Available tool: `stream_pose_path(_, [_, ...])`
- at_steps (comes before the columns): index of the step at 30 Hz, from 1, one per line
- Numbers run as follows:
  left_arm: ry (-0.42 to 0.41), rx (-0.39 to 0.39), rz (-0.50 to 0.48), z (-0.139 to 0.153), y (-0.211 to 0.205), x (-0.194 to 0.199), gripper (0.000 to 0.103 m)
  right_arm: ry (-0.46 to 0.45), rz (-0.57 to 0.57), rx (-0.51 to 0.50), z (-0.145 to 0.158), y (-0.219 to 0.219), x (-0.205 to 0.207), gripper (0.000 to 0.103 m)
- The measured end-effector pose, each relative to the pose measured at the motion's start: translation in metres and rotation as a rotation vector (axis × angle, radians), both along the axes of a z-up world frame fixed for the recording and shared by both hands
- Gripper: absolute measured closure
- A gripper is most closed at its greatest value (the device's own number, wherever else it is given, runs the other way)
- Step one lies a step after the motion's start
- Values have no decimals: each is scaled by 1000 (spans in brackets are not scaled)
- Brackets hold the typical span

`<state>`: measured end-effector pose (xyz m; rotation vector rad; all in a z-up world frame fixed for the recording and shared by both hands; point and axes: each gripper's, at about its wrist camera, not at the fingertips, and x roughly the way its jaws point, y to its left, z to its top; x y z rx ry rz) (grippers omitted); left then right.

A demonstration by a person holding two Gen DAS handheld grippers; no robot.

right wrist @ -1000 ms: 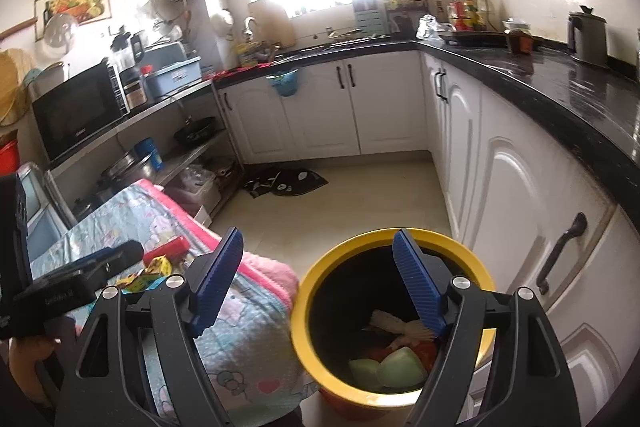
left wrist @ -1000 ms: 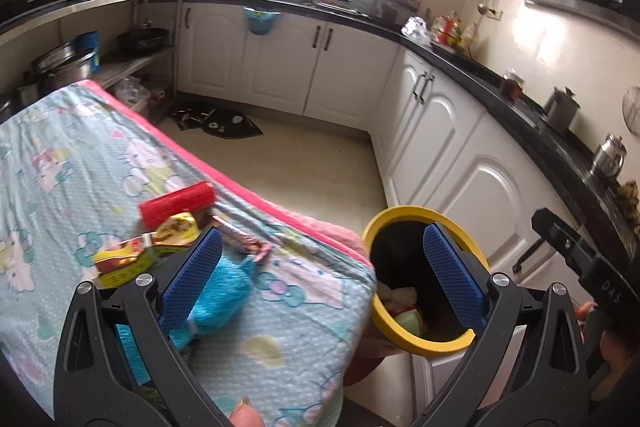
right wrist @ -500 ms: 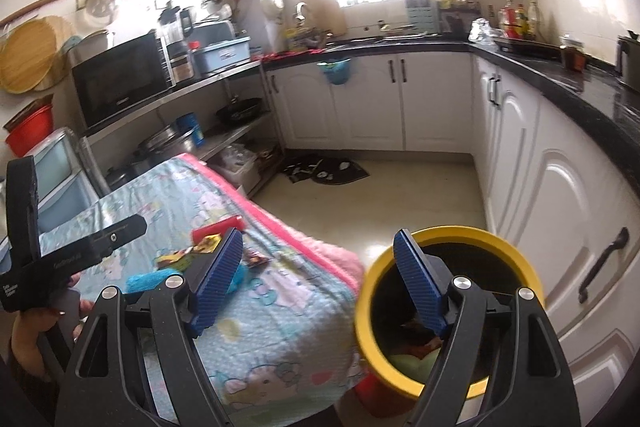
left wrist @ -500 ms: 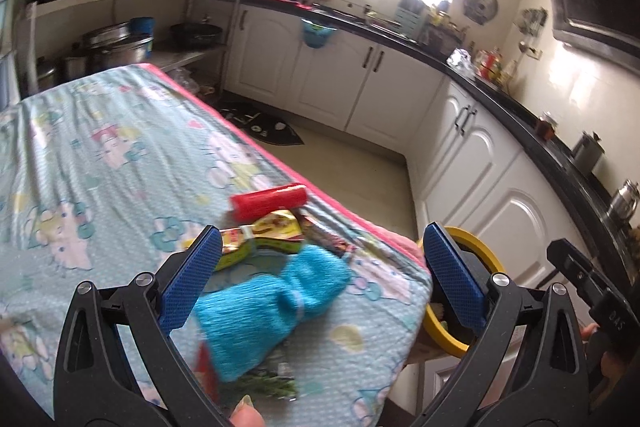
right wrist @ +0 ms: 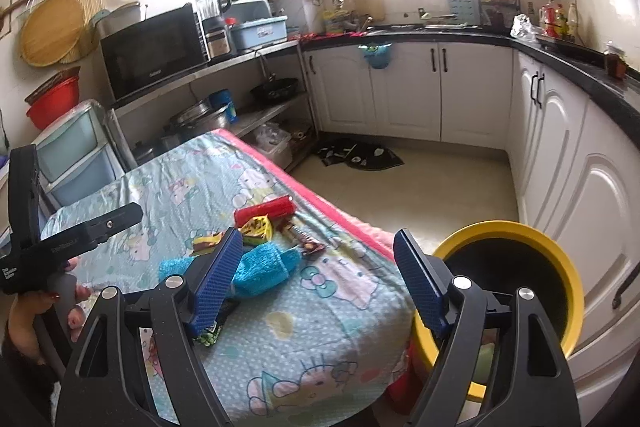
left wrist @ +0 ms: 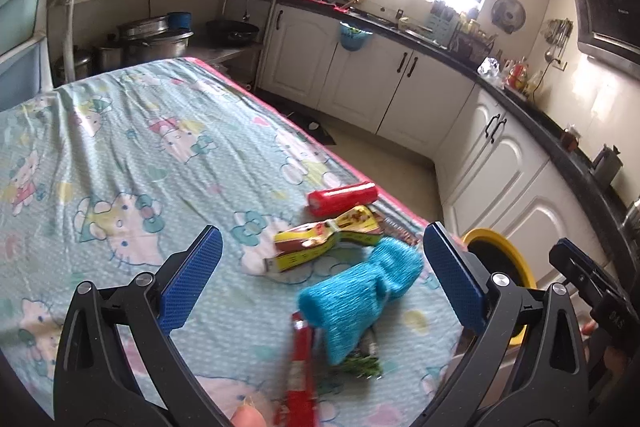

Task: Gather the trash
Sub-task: 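Move both open tools back over the items on the bed, then grasp the red snack wrapper with the left tool while the right tool grasps the blue towel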

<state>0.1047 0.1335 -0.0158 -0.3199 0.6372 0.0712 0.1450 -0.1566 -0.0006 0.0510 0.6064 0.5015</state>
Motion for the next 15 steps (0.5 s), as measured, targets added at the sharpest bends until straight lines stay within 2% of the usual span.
stream_pose_path(3, [23, -3, -7, -5, 8, -3, 11, 14, 13, -3, -4, 8, 4, 28])
stream_pose_path(6, [47, 28, -10, -12, 13, -8, 11, 24, 24, -3, -8, 14, 7, 28])
stream_pose_path(15, [104, 24, -49, -33, 17, -22, 11, 74, 57, -13, -22, 32, 23, 28])
